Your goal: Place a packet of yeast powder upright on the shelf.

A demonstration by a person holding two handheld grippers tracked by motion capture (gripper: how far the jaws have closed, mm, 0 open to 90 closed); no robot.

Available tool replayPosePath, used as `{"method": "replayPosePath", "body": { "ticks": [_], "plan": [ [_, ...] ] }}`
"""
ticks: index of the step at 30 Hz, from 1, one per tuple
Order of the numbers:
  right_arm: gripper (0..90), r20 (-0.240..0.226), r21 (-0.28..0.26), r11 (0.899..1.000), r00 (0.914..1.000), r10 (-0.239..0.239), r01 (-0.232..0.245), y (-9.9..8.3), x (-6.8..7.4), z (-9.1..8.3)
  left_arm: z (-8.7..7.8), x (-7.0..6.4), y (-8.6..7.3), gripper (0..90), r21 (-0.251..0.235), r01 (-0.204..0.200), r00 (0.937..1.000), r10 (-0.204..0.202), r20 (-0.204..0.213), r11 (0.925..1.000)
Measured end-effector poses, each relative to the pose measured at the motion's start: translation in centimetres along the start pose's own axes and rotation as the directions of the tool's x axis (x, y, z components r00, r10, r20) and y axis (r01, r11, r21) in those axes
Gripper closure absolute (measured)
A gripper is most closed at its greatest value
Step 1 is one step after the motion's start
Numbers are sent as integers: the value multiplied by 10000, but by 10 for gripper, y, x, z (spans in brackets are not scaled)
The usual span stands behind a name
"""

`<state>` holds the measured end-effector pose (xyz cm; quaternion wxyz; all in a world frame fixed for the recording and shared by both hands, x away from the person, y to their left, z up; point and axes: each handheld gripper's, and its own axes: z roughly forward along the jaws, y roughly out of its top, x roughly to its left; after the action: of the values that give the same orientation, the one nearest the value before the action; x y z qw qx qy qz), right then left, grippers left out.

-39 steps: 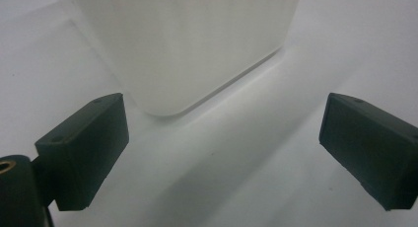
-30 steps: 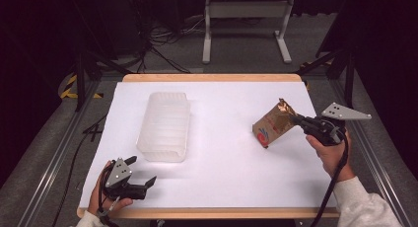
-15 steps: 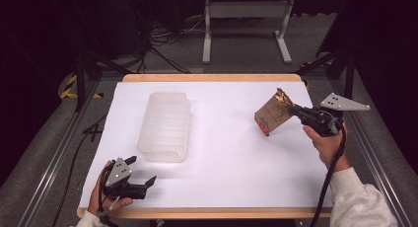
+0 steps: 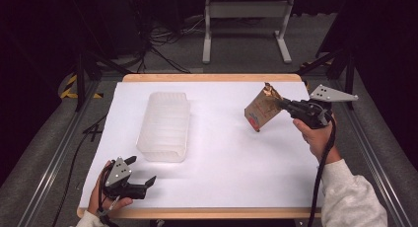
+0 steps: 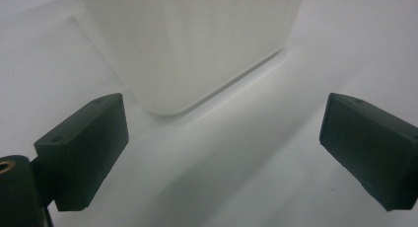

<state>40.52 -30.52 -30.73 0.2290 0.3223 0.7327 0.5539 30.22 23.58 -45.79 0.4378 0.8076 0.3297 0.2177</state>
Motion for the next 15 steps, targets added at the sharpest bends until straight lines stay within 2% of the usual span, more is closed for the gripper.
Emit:
{"method": "replayPosePath", "body": {
  "ticks": [15],
  "plan": [
    [886, -438, 76, 9993, 9983, -372, 375, 18, 11, 22, 0, 0, 0, 54, -10, 30, 10000, -30, 8, 10000]
  ]
}}
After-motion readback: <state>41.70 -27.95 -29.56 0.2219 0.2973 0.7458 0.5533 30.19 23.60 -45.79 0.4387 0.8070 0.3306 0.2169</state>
